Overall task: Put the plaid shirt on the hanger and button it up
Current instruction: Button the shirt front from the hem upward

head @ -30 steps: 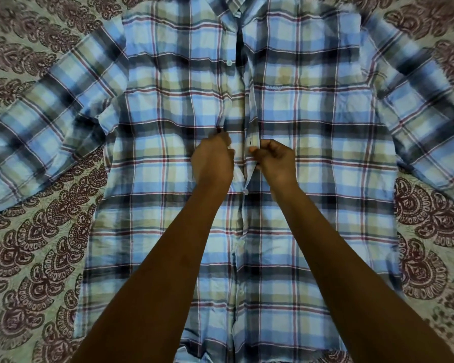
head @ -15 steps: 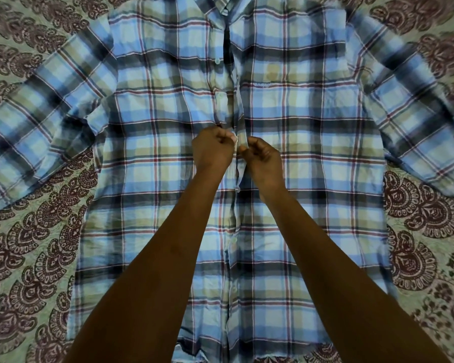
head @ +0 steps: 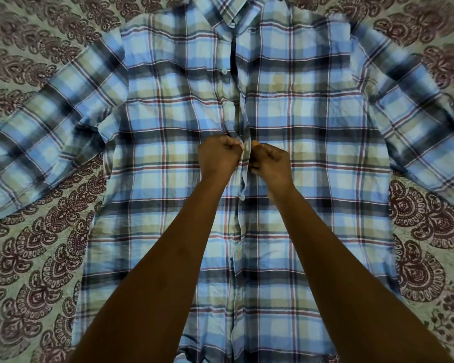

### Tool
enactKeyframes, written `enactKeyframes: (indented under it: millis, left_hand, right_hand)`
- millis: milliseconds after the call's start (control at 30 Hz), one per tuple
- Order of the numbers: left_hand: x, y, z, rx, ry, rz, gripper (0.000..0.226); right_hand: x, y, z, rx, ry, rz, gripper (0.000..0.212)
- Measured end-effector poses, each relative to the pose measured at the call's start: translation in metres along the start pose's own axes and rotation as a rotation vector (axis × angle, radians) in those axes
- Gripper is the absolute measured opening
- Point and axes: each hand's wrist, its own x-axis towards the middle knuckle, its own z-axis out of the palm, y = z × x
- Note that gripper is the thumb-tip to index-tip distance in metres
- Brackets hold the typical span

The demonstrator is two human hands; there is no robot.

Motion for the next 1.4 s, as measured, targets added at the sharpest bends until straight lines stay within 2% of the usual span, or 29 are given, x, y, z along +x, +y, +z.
enactKeyframes:
  millis: [200, 267, 333, 400, 467, 600, 700, 900, 1033, 1167, 1233, 1300, 1333, 1400]
  left_hand:
    - [-0.003, 0.002, 0.003, -0.033, 0.029, -0.037, 0.009]
    - [-0.009, 0.004, 0.0, -0.119, 0.01, -0.084, 0.022]
    - [-0.015, 0.004, -0.003, -0.272, -0.02, -0.173, 0.025]
    - [-0.021, 0.005, -0.006, -0.438, -0.046, -0.256, 0.018]
    - [-0.023, 0.007, -0.006, -0.493, -0.065, -0.289, 0.01]
    - [-0.017, 0.011, -0.004, -0.527, -0.053, -0.373, 0.003]
    - [-0.013, 0.01, -0.004, -0.487, -0.059, -0.392, 0.017]
    - [-0.011, 0.005, -0.003, -0.43, -0.027, -0.33, 0.025]
    - [-0.009, 0.005, -0.002, -0.477, 0.01, -0.358, 0.024]
    - [-0.009, 0.007, -0.006, -0.559, -0.033, -0.417, 0.022]
    - [-0.007, 0.009, -0.01, -0.634, -0.078, -0.477, 0.02]
    - [-0.007, 0.01, -0.013, -0.658, -0.087, -0.494, 0.014]
    - [-0.007, 0.009, -0.012, -0.648, -0.076, -0.471, 0.009]
    - [-0.009, 0.004, -0.009, -0.517, -0.029, -0.301, 0.015]
  right_hand:
    - [0.002, 0.004, -0.003, 0.013, -0.05, -0.02, 0.016]
    - [0.002, 0.007, 0.004, 0.007, 0.015, -0.038, 0.012]
    - [0.001, 0.017, 0.013, -0.117, 0.118, -0.121, 0.006]
    - [-0.008, 0.023, 0.022, -0.287, 0.232, -0.212, 0.008]
    - [-0.014, 0.026, 0.028, -0.358, 0.313, -0.297, 0.012]
    - [-0.014, 0.026, 0.03, -0.459, 0.355, -0.407, 0.012]
    - [-0.014, 0.026, 0.031, -0.506, 0.356, -0.434, 0.011]
    - [-0.014, 0.017, 0.036, -0.555, 0.417, -0.403, 0.013]
    - [-0.014, 0.014, 0.044, -0.635, 0.453, -0.522, 0.011]
    - [-0.013, 0.017, 0.046, -0.73, 0.487, -0.621, 0.013]
    - [-0.016, 0.014, 0.047, -0.66, 0.482, -0.568, 0.011]
    - [-0.018, 0.006, 0.05, -0.519, 0.455, -0.389, 0.012]
    - [-0.016, 0.003, 0.049, -0.445, 0.431, -0.28, 0.012]
    - [-0.008, -0.003, 0.041, -0.279, 0.358, -0.084, 0.012]
